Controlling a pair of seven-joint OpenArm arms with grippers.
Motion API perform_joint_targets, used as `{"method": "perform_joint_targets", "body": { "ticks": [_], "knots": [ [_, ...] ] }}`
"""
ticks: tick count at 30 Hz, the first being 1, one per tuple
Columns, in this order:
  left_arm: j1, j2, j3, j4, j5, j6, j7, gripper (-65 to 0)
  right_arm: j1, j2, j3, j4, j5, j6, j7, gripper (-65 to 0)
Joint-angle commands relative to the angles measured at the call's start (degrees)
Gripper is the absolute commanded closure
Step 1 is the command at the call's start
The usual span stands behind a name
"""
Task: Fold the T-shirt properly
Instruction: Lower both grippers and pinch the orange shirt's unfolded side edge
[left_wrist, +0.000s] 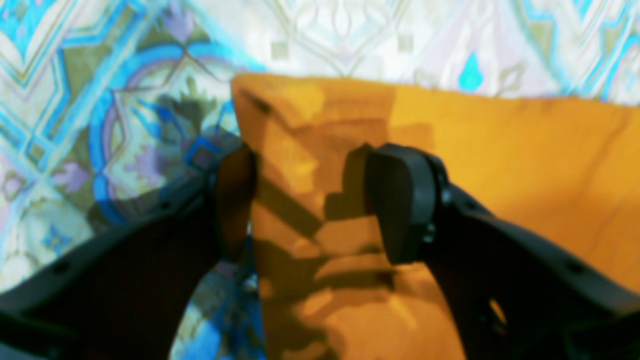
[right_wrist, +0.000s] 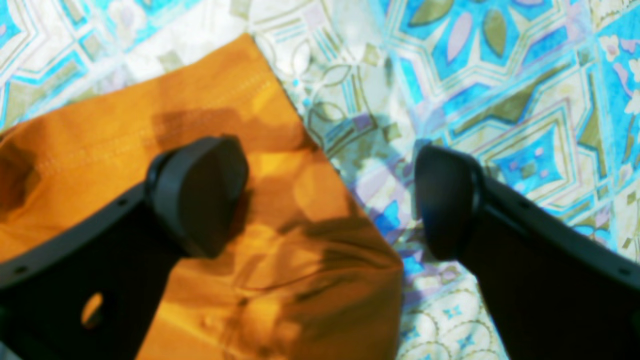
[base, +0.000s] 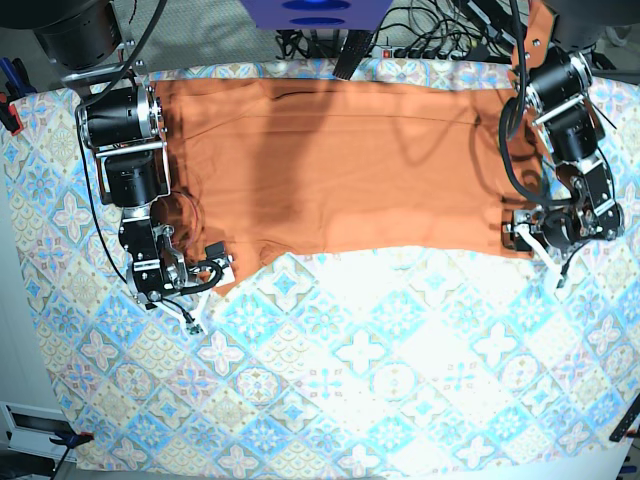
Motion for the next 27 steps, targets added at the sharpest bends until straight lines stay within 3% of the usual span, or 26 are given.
{"method": "perform_joint_targets", "body": {
  "ticks": [1,5,18,27],
  "knots": [
    [-1.1,-0.2,-0.1,-0.3,-0.4,-0.1,-0.6,-37.9,1.3,0.5,0.1,0.4,-0.9,-0.4,-0.6,-54.6],
    [-1.2,-1.1,-4.9,0.6,-1.3,-0.1,-0.1,-37.9,1.3,0.6,0.1,0.4,-0.9,-0.4,-0.7,-54.6],
    [-2.0,-5.7,-5.3,0.8,-1.6,-0.1,1.0,-37.9,1.3,0.5,0.1,0.3,-0.9,-0.4,-0.4,-54.6],
    [-2.3,-3.2,-5.0,-1.1,-0.9,-0.1,-0.6,-37.9,1.3,0.5,0.1,0.3,-0.9,-0.4,-0.5,-54.6]
  ]
}}
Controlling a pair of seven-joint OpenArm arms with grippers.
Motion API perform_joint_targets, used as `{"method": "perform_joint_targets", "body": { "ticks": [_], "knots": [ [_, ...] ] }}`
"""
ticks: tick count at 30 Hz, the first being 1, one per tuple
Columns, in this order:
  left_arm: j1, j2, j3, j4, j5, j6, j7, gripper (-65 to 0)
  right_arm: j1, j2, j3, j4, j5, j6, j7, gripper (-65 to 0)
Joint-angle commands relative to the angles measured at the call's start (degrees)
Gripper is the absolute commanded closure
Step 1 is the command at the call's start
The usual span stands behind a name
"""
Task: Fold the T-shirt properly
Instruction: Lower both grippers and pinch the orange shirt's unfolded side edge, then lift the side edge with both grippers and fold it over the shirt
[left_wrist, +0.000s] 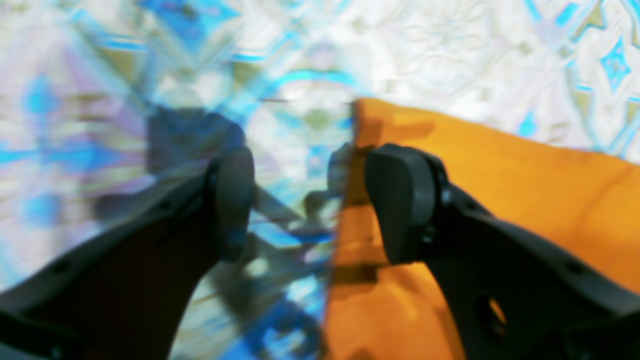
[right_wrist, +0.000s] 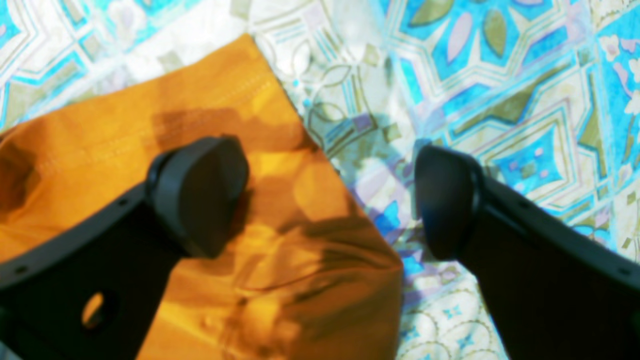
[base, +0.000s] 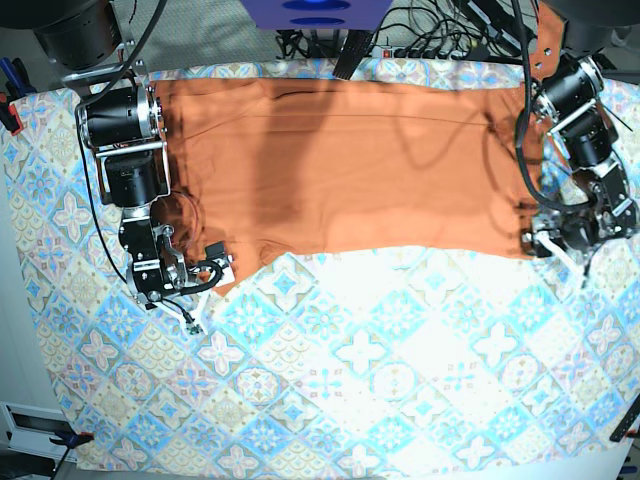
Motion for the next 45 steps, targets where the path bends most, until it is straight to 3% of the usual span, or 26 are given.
{"method": "perform_joint_targets", "body": {
  "ticks": [1,15,20,24,29,32,37,45],
  "knots": [
    [-1.5,-0.5,-0.1,0.0,-0.5,-0.1,-0.9,-37.9,1.3,0.5,0.1,0.3,-0.8,-0.4,-0.6,-54.6],
    [-2.4,0.5,0.6,-4.0,-0.3,-0.1,-0.4,-37.9,1.2,0.6,0.1,0.3,-0.8,-0.3,-0.8,-54.2],
    [-0.6,0.5,7.1,-3.9,-1.0,-0.1,-0.9,-35.6,1.2,0.4,0.1,0.2,-0.8,-0.3,-0.8,-42.2],
    [-0.5,0.5,8.5,-3.9,-0.8,-0.1,-0.7,-26.3,1.2,0.4,0.1,0.2,-0.8,-0.3,-1.7,-27.7],
    [-0.5,0.6,9.2,-3.9,-0.4,-0.1,-0.4,-18.0,1.2,0.4,0.3,0.2,-0.8,-0.3,-4.2,-14.9],
    [-0.5,0.6,13.2,-3.9,-0.9,-0.1,-0.4,-12.8,1.2,0.4,0.6,0.6,-0.8,-0.5,-4.2,-8.6],
    [-0.5,0.6,15.1,-3.8,-1.0,-0.1,-0.4,-3.2,1.2,0.4,0.8,1.1,-0.8,-0.7,-5.4,-4.2],
    [-0.5,0.2,15.1,-3.3,-1.1,-0.1,-0.4,-1.2,-4.0,0.4,8.9,13.8,-0.8,-0.8,-6.9,-4.2]
  ]
}}
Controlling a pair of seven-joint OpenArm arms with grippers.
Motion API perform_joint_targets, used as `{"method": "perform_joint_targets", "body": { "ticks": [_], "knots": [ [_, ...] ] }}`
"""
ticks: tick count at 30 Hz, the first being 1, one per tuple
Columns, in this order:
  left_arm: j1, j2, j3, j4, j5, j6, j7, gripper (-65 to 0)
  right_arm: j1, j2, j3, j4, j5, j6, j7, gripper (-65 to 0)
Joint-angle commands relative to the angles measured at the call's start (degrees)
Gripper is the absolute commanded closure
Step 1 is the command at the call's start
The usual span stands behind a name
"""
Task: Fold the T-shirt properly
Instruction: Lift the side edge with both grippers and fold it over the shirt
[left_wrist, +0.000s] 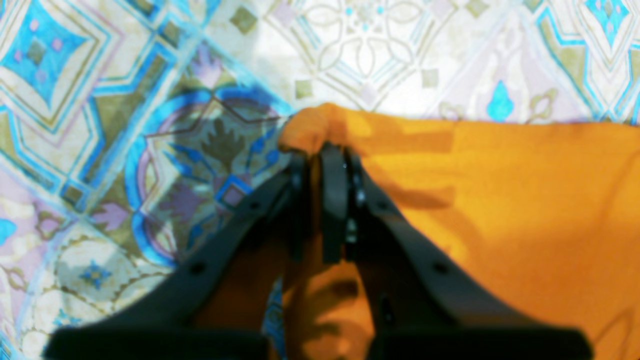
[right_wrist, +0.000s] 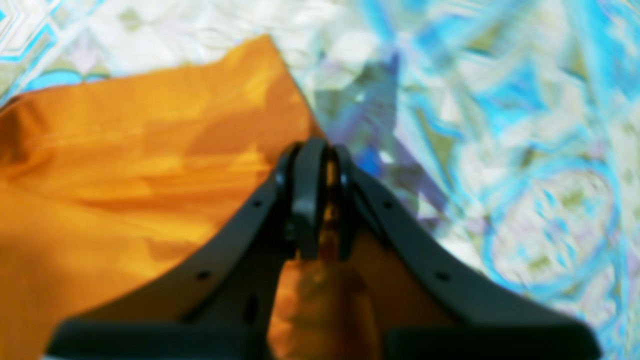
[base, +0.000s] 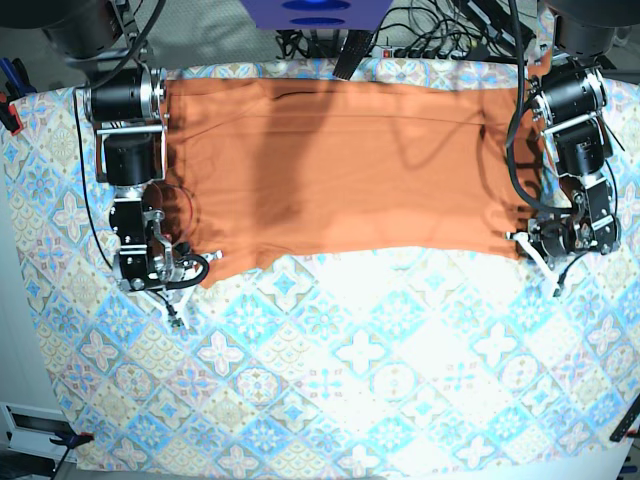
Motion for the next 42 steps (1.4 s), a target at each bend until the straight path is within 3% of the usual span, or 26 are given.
{"method": "perform_joint_targets", "body": {
  "ticks": [1,12,18,23,27,30,39,42],
  "knots": [
    [0.2,0.8,0.4,1.0,-0.5,-1.8,3.2,-1.2,1.3,0.4,0.7,2.4,-0.3,-0.2,-0.1,-4.2],
    [10.3,2.3,0.3,30.0,-0.6,-1.8,13.2,-1.2,-1.7,0.5,1.1,8.4,-0.3,-0.2,-5.9,-4.2],
    [10.7,2.3,-4.6,30.4,-0.3,-1.8,13.2,-1.2,-1.9,0.4,1.1,8.4,-0.4,-0.2,-5.7,-4.2],
    [10.9,2.3,-4.7,30.4,0.1,-1.8,13.2,-1.2,-1.5,0.4,1.1,8.4,-0.4,-0.4,-6.5,-4.6],
    [11.6,2.3,-4.7,30.4,0.1,-1.8,12.9,-1.2,-1.2,0.4,0.7,8.4,-0.4,-5.1,-7.1,-5.3],
    [11.6,2.3,-4.6,30.4,0.1,-1.8,12.9,-1.2,-0.2,0.5,0.5,8.4,-0.4,-5.2,-7.1,-10.8],
    [11.3,2.3,-4.6,30.4,0.1,-1.8,12.9,-1.2,0.8,0.6,-1.5,8.4,-0.4,-5.2,-6.5,-35.3],
    [11.3,2.3,-4.6,30.4,0.2,-1.8,12.9,-1.2,1.7,0.6,-3.4,8.4,-0.4,-5.2,-6.5,-38.2]
  ]
}}
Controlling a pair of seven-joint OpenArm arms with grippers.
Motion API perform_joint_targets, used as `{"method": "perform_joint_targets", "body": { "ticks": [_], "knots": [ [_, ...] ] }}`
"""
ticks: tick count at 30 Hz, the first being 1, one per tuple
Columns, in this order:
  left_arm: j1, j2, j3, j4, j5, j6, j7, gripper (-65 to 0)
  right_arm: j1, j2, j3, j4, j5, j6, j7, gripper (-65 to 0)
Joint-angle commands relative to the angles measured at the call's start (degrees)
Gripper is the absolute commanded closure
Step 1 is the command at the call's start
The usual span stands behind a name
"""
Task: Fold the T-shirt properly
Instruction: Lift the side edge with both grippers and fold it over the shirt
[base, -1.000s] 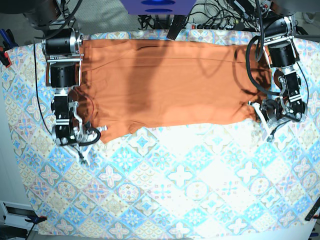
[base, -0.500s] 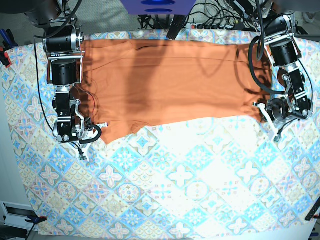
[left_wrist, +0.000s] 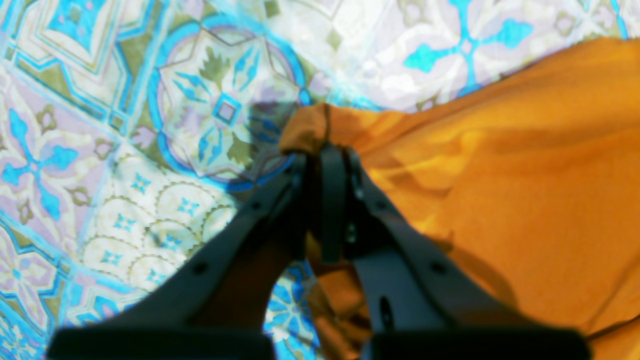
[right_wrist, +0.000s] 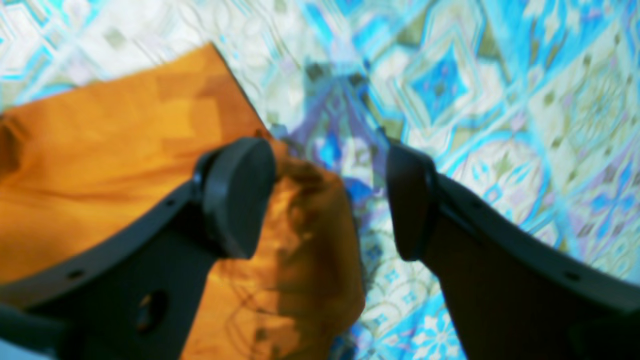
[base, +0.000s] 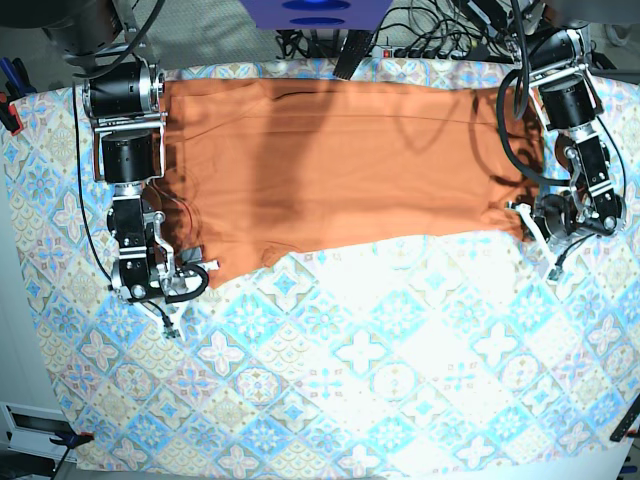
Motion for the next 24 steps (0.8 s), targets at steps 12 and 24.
{"method": "perform_joint_targets", "body": {
  "ticks": [12,24],
  "knots": [
    [-1.1,-1.0,-0.1,1.0,-0.3,0.1,-0.6,-1.2,2.6,0.3,-6.8,-5.9,0.1,1.1,3.9,-38.3],
    [-1.0,-1.0,-0.1,1.0,-0.3,0.1,-0.4,-1.2,4.8,0.3,-7.0,-14.7,0.1,1.1,7.9,-34.0]
  ]
}}
